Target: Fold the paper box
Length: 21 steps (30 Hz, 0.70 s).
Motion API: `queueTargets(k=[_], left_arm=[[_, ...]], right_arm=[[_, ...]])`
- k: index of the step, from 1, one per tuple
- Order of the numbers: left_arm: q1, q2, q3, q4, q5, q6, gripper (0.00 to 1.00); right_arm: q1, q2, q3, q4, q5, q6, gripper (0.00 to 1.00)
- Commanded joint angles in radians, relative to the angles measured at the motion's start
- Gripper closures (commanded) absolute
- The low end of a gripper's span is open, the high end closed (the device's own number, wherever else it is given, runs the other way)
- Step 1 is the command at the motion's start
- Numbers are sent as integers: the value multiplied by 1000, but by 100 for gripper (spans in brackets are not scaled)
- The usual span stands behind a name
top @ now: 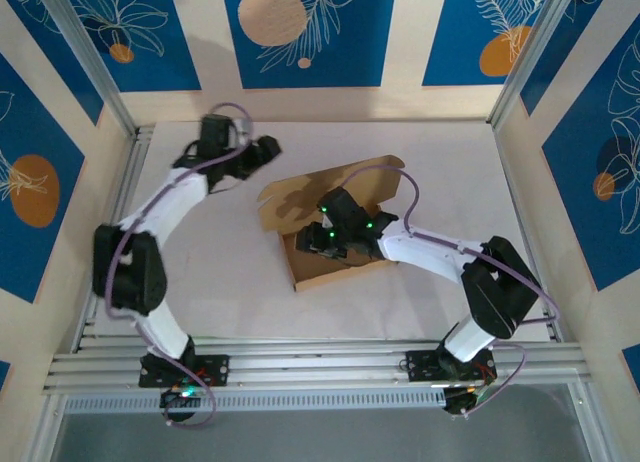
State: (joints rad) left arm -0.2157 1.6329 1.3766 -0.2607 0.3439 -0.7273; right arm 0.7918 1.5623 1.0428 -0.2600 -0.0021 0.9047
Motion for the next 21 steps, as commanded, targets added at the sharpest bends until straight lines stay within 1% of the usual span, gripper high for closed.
queueTargets(k=[1,2,4,5,7,8,9,11,13,14,15,17,18,21], left_arm=[[38,-239,-92,-59,-162,122,25],[33,-299,-150,-13,-169,132,25],[19,-420,-310,134,-195,126,26],[11,-475,-377,201,-211,137,26],[-5,-541,-470,244,-221,193,27],[-17,-561,-508,253,-215,231,27],[-24,-578,-545,266,-198,265,27],[-35,-621,-613,297,-189,296,26],[-55,-680,-678,317,-236,299,24],[-69,-709,-701,319,-260,302,23],[-81,-729,-719,318,-271,307,22],[-111,-763,-744,314,-286,325,22],[-129,-771,-753,315,-283,342,22],[-184,-760,-748,286,-278,423,22]], right_arm=[[-26,-126,10,-104,117,-152,50],[-37,-158,4,-122,175,-188,50],[-60,-224,-7,-128,328,-289,49],[-88,-251,-14,-116,391,-345,49],[-161,-294,-32,-59,411,-469,48],[-205,-316,-59,13,371,-581,46],[-232,-337,-86,73,364,-673,45],[-272,-369,-122,180,408,-794,43],[-312,-395,-153,281,405,-900,41],[-336,-409,-177,341,403,-934,38],[-360,-419,-192,375,369,-948,37],[-479,-436,-224,435,193,-933,37],[-548,-433,-230,456,78,-897,37],[-697,-417,-245,528,-106,-780,35]])
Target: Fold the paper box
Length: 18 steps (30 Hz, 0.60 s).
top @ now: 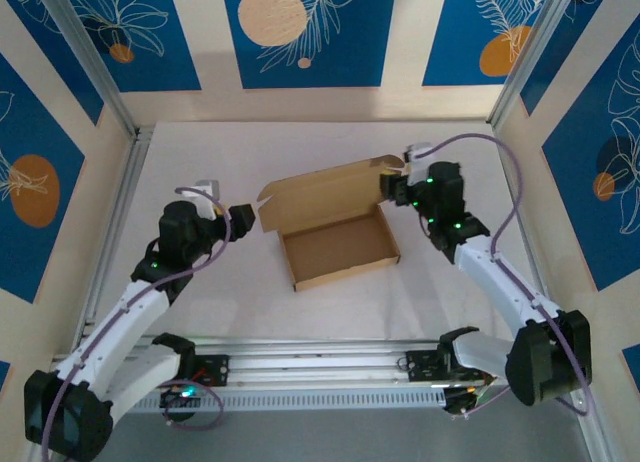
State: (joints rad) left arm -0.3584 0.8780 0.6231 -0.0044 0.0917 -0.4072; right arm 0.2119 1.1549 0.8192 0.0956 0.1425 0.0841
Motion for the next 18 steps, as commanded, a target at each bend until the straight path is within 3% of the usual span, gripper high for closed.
queueTargets(k=[1,4,11,13,15,18], left_arm=[[-56,5,9,21,-31,126,22],[-71,52,26,28,2,171,21],[-88,211,101,37,84,222,23],[-98,256,126,29,52,212,25],[-109,283,136,28,0,209,25],[-116,295,133,48,-85,223,25]], right_arm=[[-164,-5,-32,209,-310,69,33],[-243,22,-47,282,-417,116,32],[-261,64,-74,359,-475,12,31],[-243,94,-84,371,-546,-113,34],[-200,111,-95,363,-496,-255,34],[-209,149,-84,347,-530,-291,34]])
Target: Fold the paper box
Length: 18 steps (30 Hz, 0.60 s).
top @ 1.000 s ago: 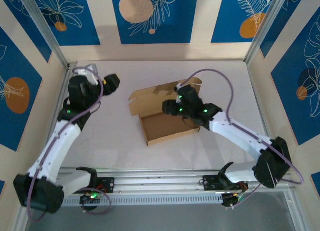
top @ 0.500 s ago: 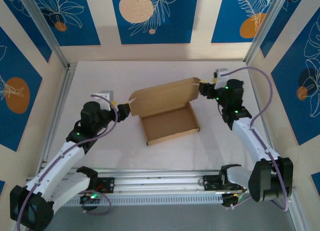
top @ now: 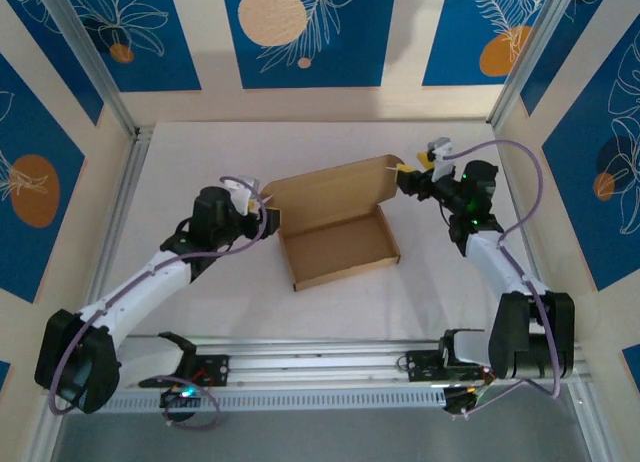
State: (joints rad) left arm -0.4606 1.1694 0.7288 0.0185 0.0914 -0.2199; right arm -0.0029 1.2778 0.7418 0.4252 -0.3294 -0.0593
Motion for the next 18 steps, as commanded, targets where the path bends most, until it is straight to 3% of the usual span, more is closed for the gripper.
queueTargets(k=[1,4,9,18], left_arm=[[-13,6,29,27,-98,46,25],[-14,21,42,26,-135,79,26],[-12,75,68,34,-168,99,29],[-9,194,130,70,-218,185,34]], right_arm=[[6,35,-3,13,-66,-163,33],[9,69,32,-56,-107,-230,31],[27,140,76,-120,-37,-285,29],[35,234,152,-184,-33,-295,29]])
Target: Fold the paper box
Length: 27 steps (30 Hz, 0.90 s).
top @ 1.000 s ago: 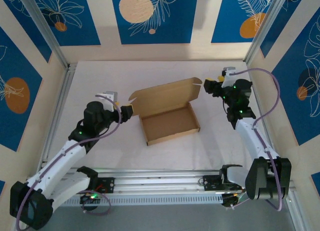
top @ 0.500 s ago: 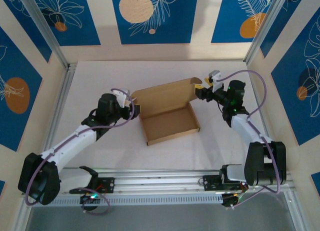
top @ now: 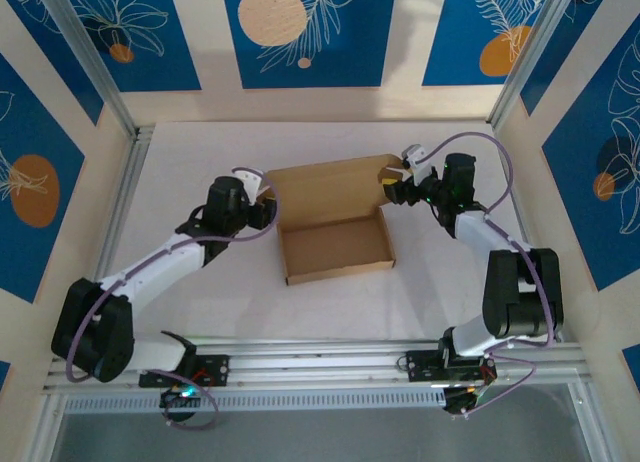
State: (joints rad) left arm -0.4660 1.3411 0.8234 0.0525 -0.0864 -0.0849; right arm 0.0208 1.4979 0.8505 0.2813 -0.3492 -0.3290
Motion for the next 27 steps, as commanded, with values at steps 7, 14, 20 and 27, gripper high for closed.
queueTargets(k=[7,14,20,27], left_arm=[[7,64,68,67,-33,57,45],[20,62,62,87,-6,19,66],[20,45,46,90,30,-36,75],[20,25,4,111,45,-99,77]], right_arm=[[77,0,29,-75,-2,-18,41],[134,-70,-26,-54,115,54,54],[185,-124,-47,-81,203,130,66],[281,-161,-50,-123,460,318,69]])
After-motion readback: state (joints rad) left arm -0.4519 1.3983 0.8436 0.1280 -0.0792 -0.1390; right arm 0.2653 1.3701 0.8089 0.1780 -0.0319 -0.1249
